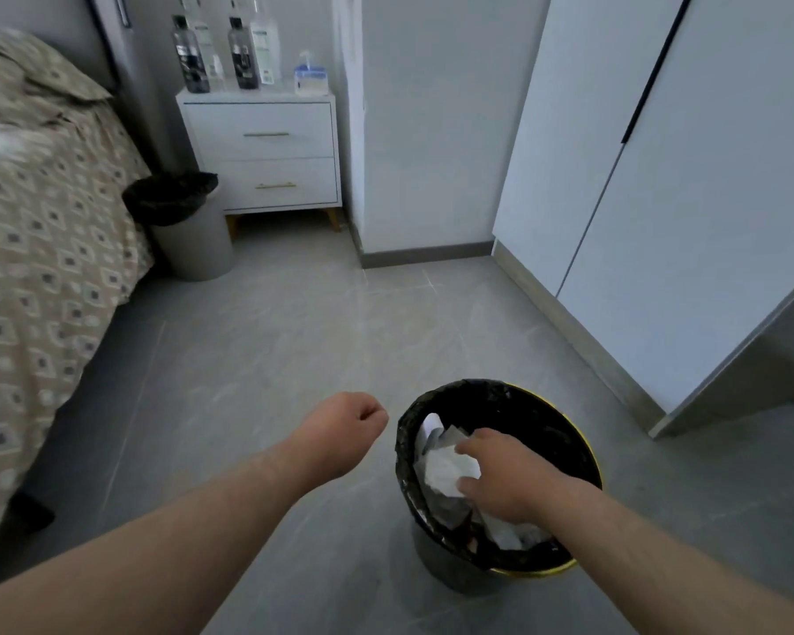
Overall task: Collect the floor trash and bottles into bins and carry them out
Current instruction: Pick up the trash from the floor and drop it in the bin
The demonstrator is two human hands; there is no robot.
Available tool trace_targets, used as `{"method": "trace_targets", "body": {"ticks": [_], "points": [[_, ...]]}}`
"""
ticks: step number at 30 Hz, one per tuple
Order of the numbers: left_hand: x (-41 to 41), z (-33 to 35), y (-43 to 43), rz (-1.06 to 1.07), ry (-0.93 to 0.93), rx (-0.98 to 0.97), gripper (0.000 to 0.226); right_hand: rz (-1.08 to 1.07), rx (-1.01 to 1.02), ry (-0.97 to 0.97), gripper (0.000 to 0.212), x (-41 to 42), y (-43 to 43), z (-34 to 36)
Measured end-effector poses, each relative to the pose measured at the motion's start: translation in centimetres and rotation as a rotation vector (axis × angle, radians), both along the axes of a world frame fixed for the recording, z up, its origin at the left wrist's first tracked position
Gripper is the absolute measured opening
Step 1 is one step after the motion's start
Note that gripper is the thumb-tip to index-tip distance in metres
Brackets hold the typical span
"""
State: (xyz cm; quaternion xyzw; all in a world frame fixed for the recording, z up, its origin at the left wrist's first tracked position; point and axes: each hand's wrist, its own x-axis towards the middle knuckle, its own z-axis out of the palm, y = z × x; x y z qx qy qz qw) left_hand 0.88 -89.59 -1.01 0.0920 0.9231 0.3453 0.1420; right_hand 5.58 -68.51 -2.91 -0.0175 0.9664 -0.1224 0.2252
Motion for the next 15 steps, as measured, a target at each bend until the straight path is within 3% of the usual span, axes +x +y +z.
{"method": "trace_targets", "body": {"ticks": [4, 11, 15], "points": [[-2.0, -2.6, 0.6, 0.082, -0.053, 0.098, 0.031, -0.047, -0.198, 0.209, 0.03, -2.7, -1.7, -1.7], [-9.2, -7.1, 0.4, 0.183, -0.207, 0.343, 0.029, -0.147, -0.278, 0.24, 0.012, -7.2, -1.5, -5.0], [-11.6, -8.6, -0.5, 0.221, -0.232, 0.435, 0.048, -0.197, -0.343, 0.194, 0.01, -7.1, -0.7, -5.5]]}}
